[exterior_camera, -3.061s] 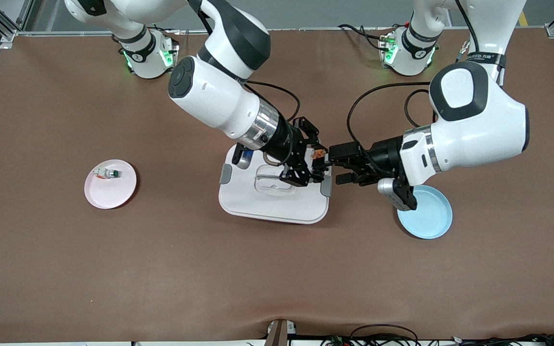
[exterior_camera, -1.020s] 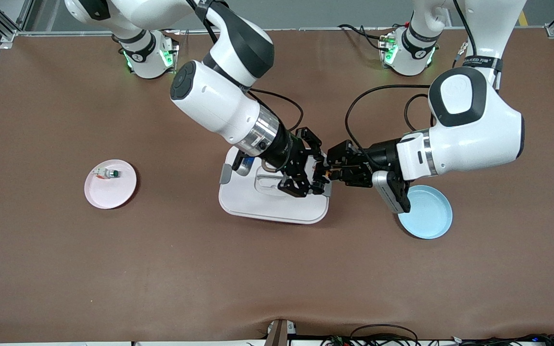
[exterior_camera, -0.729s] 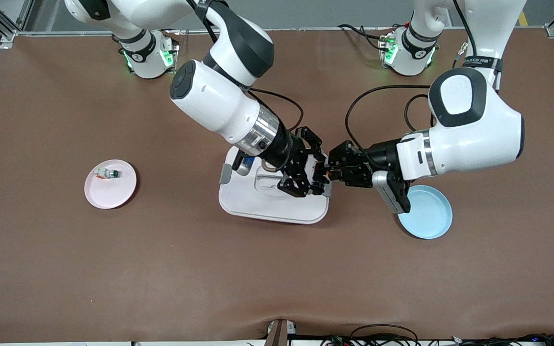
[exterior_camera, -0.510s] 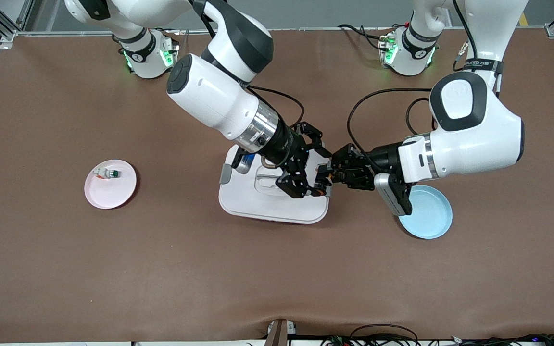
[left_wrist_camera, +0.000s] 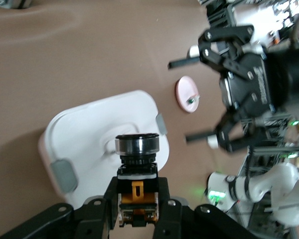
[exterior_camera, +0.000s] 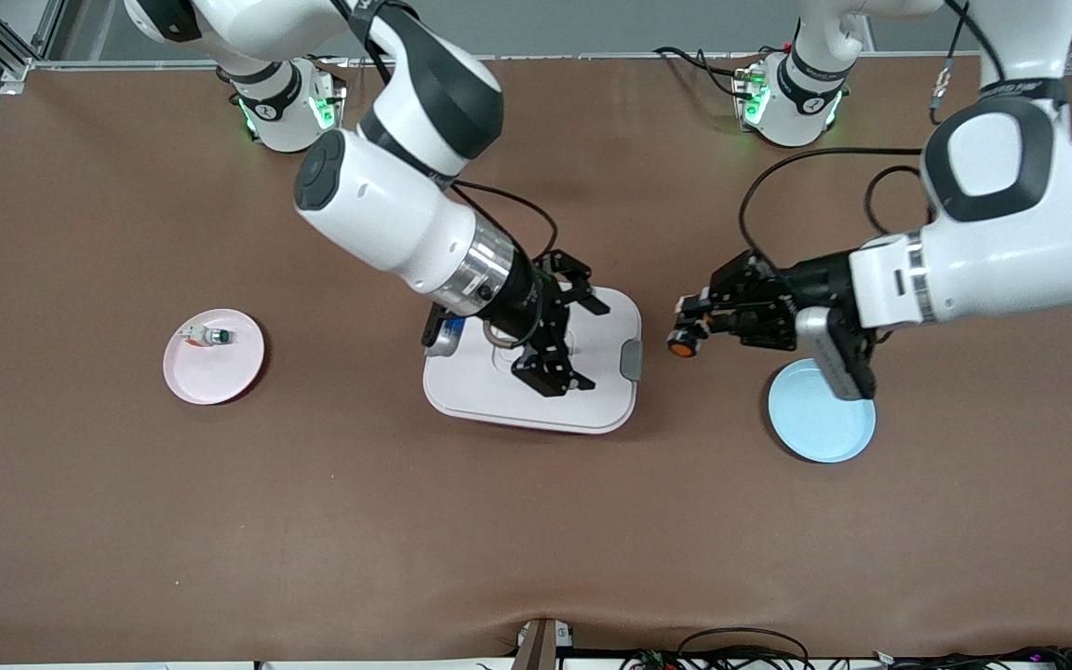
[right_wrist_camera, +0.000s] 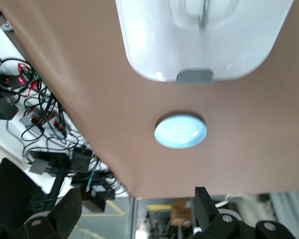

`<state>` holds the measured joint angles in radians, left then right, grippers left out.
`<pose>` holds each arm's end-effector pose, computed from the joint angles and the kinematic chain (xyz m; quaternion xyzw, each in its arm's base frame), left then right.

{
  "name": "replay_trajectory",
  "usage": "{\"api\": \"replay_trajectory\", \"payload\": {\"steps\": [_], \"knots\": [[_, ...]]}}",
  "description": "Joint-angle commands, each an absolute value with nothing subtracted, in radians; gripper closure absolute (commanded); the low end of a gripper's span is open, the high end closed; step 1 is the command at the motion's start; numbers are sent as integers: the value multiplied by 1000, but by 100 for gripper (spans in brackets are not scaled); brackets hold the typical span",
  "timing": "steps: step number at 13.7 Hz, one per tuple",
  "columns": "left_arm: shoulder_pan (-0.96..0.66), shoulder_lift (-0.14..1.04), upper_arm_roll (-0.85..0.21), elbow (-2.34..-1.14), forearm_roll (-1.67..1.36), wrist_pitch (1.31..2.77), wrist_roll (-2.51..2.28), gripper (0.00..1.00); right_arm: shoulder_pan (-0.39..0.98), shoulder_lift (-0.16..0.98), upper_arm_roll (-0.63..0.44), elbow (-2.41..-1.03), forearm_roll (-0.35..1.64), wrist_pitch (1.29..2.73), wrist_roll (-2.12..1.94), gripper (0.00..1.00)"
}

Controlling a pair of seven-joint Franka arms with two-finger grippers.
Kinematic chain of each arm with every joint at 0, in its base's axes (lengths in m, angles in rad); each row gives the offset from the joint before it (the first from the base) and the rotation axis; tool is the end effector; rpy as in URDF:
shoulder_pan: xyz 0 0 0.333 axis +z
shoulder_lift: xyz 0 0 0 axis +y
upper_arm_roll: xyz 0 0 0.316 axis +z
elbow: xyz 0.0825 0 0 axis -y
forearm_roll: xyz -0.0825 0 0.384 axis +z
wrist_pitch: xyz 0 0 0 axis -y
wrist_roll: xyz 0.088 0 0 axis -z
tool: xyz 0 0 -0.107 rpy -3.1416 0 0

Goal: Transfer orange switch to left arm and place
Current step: 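Open the right gripper and withdraw it while the left gripper carries the switch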

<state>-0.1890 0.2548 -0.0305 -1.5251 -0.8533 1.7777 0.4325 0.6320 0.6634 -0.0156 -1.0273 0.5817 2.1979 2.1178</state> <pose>0.6170 -0.2022 0.5414 0.8884 -0.2097 0.0423 0.4062 0.6230 0.4703 0.5219 -0.6096 0.7081 0.2089 0.2887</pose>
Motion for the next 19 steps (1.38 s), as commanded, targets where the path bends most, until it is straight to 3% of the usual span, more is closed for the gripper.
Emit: {"api": "replay_trajectory", "payload": {"steps": [1, 5, 10, 19], "knots": [[-152, 190, -29, -1519, -778, 1691, 398, 100, 580, 655, -6, -1014, 569, 2085, 1993, 0], [-121, 146, -21, -1416, -597, 1536, 240, 100, 513, 640, -6, -1014, 507, 1913, 1671, 0], [-118, 86, -20, -1408, -431, 1441, -141, 100, 408, 603, -5, -1014, 466, 1743, 1308, 0], [-115, 109, -14, -1387, -210, 1443, -941, 100, 218, 560, -8, -1015, 272, 1378, 660, 0]]}}
